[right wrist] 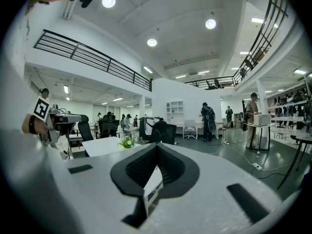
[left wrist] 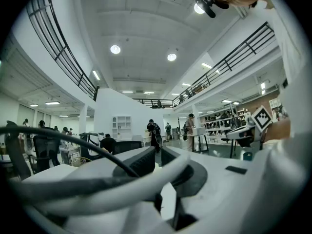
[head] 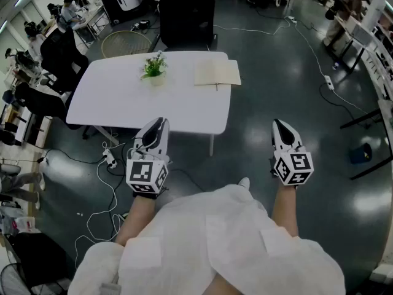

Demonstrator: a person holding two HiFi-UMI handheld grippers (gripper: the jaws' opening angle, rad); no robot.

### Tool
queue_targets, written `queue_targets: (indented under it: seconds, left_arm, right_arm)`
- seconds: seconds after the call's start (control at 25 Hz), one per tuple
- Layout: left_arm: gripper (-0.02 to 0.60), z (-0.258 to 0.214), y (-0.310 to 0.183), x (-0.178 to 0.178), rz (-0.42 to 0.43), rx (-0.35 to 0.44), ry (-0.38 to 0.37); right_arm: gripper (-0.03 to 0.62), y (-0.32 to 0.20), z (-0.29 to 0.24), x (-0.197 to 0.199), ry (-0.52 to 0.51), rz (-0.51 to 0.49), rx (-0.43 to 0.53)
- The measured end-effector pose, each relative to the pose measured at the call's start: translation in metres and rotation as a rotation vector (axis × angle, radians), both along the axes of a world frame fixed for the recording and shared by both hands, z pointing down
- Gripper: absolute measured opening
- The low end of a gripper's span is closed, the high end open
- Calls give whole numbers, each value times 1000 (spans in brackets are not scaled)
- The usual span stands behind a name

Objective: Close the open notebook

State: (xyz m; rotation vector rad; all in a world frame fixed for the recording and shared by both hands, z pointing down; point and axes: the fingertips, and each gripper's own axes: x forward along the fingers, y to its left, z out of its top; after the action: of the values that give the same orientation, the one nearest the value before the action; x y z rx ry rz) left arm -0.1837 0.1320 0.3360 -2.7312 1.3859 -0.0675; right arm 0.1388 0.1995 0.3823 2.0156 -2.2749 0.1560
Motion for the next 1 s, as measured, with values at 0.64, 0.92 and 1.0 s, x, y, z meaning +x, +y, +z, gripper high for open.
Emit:
queue_targets:
  seconds: [0.64, 0.92, 1.0]
  left_arm:
    - [38, 10, -24, 11, 24, -19, 8]
    - [38, 20, -44, -4, 1, -41, 14]
    - [38, 22, -51, -5, -2, -48, 17]
  right_arm:
    - [0, -29, 6, -6, 35, -11, -2]
    - [84, -49, 23, -21, 100, -36, -37]
    - [84, -55, 27, -20, 98, -43, -53]
